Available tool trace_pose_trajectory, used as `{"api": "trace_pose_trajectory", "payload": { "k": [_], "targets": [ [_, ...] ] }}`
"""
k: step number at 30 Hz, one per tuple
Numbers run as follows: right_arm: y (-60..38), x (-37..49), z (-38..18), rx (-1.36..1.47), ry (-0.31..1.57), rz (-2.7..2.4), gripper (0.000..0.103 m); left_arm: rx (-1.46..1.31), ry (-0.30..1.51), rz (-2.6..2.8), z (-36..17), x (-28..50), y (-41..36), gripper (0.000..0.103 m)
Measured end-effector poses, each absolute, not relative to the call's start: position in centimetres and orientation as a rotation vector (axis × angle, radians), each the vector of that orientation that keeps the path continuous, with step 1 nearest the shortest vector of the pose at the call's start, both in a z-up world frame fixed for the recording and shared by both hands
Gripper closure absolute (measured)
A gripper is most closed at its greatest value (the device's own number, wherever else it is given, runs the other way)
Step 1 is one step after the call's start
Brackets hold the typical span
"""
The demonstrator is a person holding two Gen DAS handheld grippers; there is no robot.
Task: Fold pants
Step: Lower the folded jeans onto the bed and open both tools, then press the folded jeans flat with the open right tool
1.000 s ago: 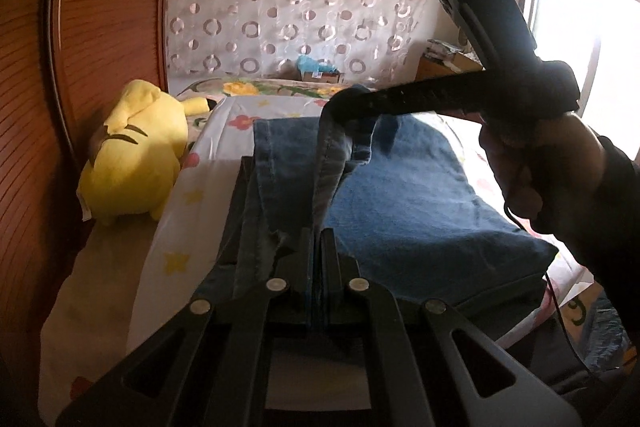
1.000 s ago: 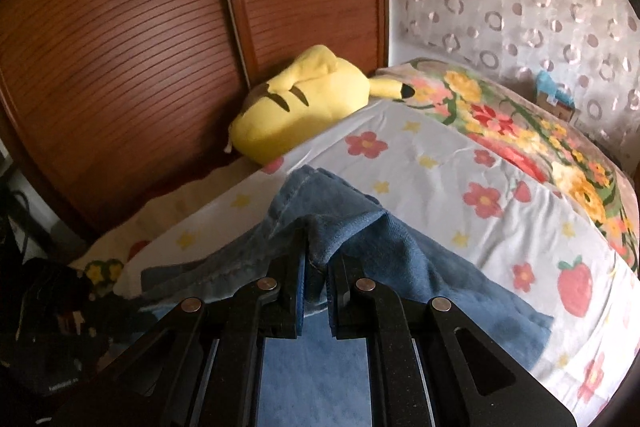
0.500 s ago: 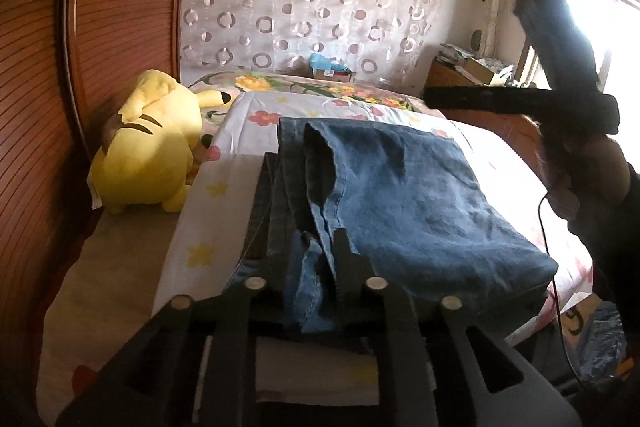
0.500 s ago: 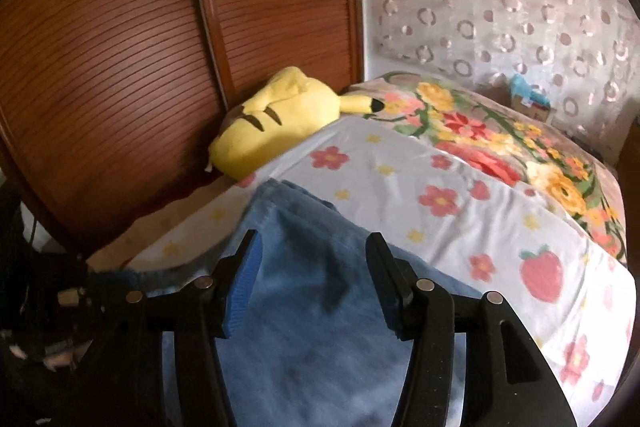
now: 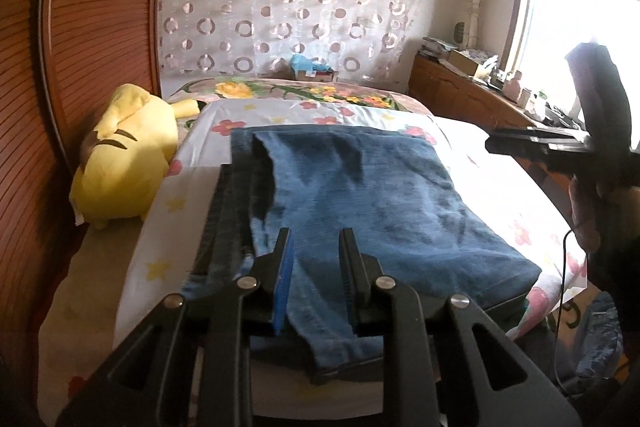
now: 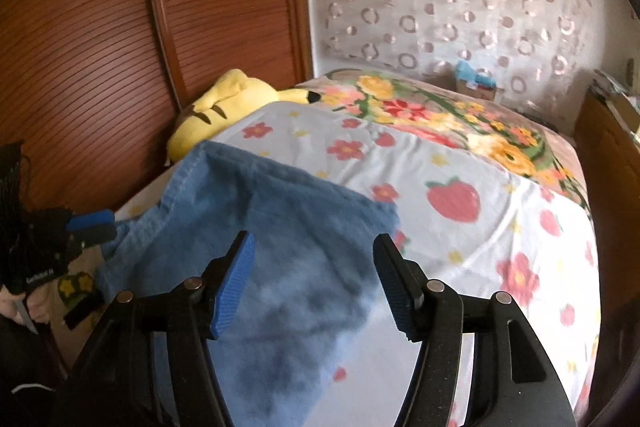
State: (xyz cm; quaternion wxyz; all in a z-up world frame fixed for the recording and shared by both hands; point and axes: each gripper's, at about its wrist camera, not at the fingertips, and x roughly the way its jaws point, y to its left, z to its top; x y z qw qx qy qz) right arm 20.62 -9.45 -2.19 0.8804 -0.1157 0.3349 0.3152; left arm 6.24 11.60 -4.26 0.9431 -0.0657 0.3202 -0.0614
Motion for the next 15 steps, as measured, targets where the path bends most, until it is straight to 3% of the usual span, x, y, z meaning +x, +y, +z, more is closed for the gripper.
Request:
{"api": "trace_pose_trajectory", "payload": {
  "k": [15],
  "targets": [
    [-12.0, 16.8, -6.0, -0.172, 0.737, 0.627, 0.034, -0.104, 0.680, -0.167, -5.0, 6.5, 8.8, 0.082]
  ]
}}
